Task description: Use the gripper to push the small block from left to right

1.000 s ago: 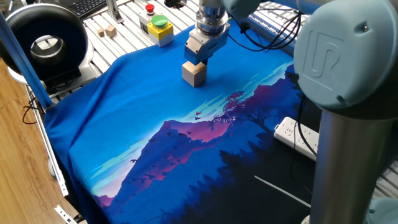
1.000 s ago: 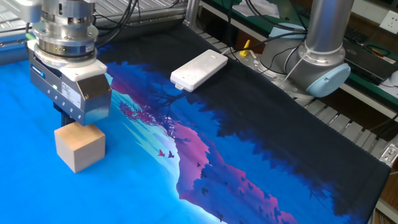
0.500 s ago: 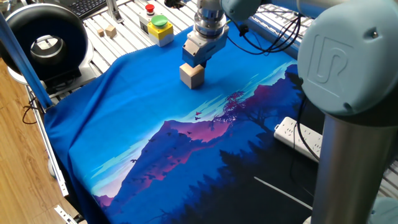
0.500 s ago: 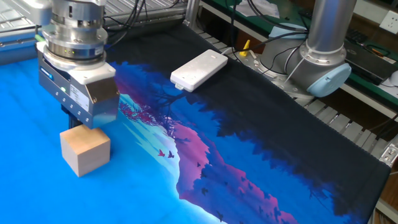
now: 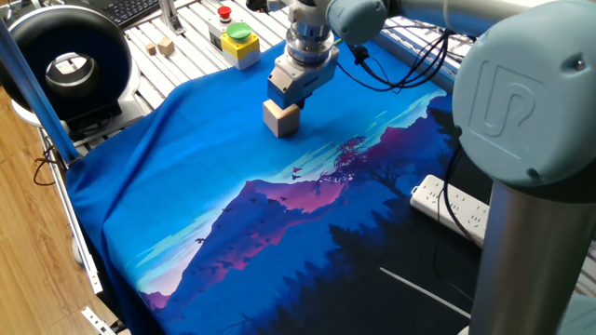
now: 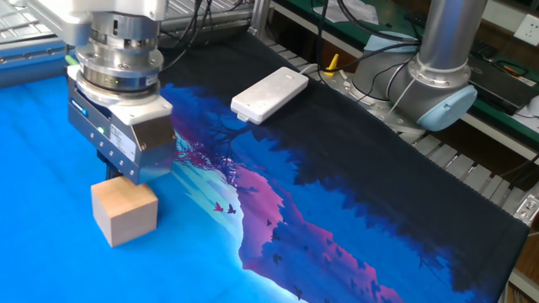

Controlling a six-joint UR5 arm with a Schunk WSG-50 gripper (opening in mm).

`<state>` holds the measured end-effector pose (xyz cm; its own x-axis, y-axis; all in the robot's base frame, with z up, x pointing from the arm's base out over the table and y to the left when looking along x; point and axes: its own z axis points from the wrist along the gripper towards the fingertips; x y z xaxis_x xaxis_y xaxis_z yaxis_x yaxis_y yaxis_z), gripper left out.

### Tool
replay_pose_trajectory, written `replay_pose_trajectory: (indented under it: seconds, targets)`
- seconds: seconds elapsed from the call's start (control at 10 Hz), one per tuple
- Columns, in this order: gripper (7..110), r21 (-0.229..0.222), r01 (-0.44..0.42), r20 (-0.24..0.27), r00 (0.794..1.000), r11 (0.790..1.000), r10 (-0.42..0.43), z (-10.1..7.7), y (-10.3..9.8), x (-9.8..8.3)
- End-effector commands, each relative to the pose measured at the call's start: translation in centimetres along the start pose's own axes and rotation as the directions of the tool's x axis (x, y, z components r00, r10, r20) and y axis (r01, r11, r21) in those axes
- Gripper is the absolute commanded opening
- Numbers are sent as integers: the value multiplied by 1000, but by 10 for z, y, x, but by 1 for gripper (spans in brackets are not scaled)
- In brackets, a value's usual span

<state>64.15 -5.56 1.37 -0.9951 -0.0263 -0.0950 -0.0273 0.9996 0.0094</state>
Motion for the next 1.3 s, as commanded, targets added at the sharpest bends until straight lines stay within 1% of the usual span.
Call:
replay_pose_trajectory:
  seconds: [0.0, 0.2, 0.7, 1.0, 1.2]
  targets:
    - [7, -7, -28, 6, 1000, 1000, 28, -1, 12, 1]
    - [7, -9, -40, 6, 999, 999, 41, -2, 21, 0]
    - [7, -16, -71, 24, 997, 997, 72, 5, 44, -1]
    - [7, -8, -98, 35, 995, 995, 98, 11, 61, -6]
    - [7, -16, -106, 35, 994, 994, 107, 8, 69, -7]
